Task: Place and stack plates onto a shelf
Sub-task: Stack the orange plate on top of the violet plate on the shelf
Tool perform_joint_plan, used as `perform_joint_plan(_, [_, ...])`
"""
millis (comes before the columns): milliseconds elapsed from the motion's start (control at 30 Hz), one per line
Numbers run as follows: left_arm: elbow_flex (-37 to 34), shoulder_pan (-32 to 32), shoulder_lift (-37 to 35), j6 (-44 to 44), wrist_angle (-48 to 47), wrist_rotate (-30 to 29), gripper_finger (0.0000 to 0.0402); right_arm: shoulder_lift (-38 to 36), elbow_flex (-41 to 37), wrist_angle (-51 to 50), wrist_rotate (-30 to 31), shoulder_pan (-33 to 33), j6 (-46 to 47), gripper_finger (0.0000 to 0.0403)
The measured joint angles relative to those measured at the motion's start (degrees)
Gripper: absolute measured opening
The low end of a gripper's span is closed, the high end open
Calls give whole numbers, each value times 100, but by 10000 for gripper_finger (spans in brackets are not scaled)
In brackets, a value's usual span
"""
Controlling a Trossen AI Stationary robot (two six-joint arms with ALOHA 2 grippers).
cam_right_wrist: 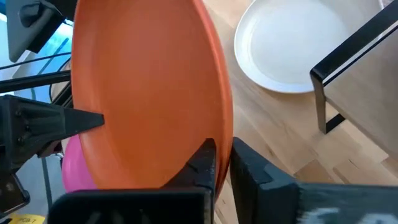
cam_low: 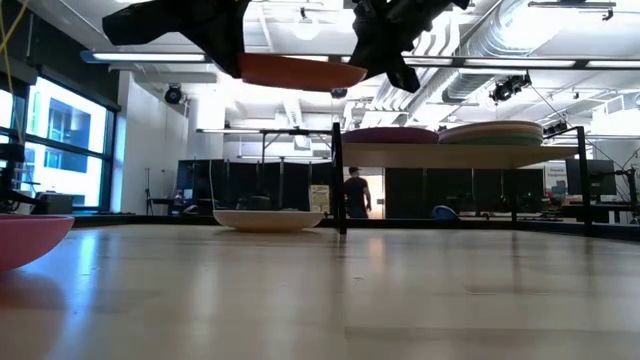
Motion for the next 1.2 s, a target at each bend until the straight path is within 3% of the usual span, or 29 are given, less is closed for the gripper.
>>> perform_joint_plan(233, [0,0,0,-197,185,44,7,0,0,-2,-8,2,40,5])
perform_joint_plan(400, [2,79,0,-534,305,405,14,0,-1,-4,46,4,33,2])
perform_joint_plan(700, [9,321,-7,-1307,301,1245,76,0,-2,-17,120,-56,6,1])
perform_joint_plan(967, [348,376,-7,-2462,260,1219,126,0,-2,-153,-17,-369,-51,0])
perform_joint_plan(1200, [1004,365,-4,-2756,-13,1098,132,-4,-2,-292,-105,-710,-125,1])
